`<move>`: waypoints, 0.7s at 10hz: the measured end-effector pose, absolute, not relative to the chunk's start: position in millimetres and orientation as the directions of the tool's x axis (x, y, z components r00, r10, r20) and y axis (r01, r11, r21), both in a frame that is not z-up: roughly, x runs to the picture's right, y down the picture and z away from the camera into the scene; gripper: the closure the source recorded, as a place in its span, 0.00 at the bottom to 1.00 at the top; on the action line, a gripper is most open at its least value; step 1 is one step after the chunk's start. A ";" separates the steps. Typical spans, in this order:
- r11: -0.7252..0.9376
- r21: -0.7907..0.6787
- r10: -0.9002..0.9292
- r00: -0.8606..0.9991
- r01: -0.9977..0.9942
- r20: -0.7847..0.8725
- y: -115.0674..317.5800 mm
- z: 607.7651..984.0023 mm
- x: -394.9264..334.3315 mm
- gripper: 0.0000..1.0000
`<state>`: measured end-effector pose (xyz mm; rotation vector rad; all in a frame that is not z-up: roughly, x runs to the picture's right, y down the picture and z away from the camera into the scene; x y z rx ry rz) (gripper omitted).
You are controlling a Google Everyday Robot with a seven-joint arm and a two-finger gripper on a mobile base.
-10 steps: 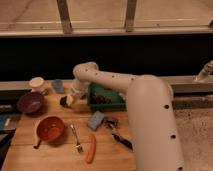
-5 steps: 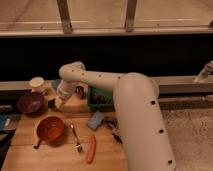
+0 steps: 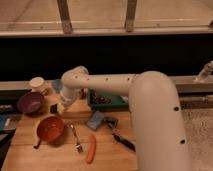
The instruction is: Wipe table surface with eraser
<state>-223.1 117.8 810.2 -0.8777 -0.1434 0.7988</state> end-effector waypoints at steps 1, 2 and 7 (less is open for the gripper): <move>0.349 -0.727 0.691 0.686 -0.592 -0.227 121.4 814.6 -207.5 1.00; 0.318 -0.719 0.707 0.660 -0.618 -0.255 121.0 824.4 -191.3 1.00; 0.252 -0.747 0.760 0.604 -0.615 -0.241 87.0 867.8 -186.2 1.00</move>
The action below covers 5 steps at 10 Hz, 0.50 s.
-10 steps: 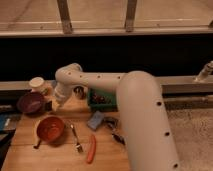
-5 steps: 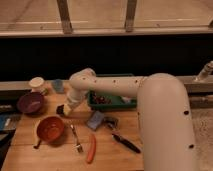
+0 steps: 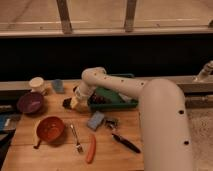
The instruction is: Wipe table surface with eraser
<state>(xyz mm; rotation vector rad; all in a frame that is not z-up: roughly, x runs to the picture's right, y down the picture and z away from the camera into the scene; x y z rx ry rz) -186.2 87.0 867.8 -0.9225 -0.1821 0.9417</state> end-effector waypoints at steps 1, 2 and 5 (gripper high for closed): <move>0.258 -0.754 0.755 0.613 -0.604 -0.233 80.4 872.3 -197.6 1.00; 0.269 -0.763 0.746 0.628 -0.588 -0.222 75.6 875.5 -209.9 1.00; 0.336 -0.776 0.689 0.701 -0.534 -0.185 76.3 870.8 -246.8 1.00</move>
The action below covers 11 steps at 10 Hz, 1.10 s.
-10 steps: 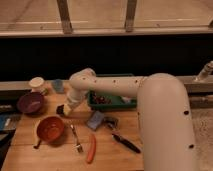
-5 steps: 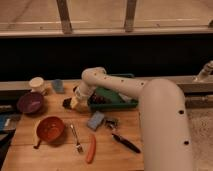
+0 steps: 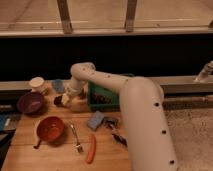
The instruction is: Wipe table surface with eraser
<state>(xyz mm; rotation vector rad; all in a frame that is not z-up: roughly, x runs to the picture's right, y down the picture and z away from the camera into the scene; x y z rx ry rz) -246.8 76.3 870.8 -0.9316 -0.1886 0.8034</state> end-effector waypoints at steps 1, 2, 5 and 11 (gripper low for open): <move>0.359 -0.778 0.666 0.725 -0.515 -0.173 82.2 865.1 -257.8 1.00; 0.382 -0.781 0.640 0.751 -0.494 -0.163 91.6 855.9 -269.2 1.00; 0.396 -0.784 0.596 0.783 -0.478 -0.176 119.3 835.9 -272.6 1.00; 0.327 -0.740 0.630 0.719 -0.588 -0.293 140.0 845.7 -210.3 1.00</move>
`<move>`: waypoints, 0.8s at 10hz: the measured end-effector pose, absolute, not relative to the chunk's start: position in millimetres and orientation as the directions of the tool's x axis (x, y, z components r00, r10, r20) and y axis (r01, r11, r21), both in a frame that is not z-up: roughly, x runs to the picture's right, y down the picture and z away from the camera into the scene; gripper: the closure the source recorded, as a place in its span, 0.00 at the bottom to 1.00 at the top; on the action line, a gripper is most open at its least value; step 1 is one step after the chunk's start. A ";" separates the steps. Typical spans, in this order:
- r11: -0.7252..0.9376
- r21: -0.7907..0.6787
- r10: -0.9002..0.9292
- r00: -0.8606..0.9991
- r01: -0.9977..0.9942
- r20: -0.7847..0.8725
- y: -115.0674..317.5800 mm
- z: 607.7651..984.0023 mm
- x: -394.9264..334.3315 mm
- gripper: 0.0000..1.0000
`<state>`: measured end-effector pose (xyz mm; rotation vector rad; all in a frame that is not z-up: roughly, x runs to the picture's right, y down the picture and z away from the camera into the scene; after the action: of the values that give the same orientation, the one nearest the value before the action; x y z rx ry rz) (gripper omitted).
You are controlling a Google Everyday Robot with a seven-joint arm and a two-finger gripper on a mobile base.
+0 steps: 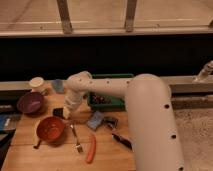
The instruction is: Wipe table surface with eraser
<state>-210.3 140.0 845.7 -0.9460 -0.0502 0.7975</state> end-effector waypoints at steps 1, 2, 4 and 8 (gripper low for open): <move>0.332 -0.732 0.632 0.716 -0.596 -0.296 126.6 854.3 -207.7 1.00; 0.334 -0.728 0.634 0.715 -0.598 -0.296 115.1 862.8 -209.4 1.00; 0.343 -0.732 0.634 0.720 -0.588 -0.282 97.3 873.9 -224.5 1.00; 0.398 -0.768 0.580 0.786 -0.501 -0.212 102.7 861.0 -272.3 1.00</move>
<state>-272.3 102.7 861.0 -0.9376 -0.0941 0.6855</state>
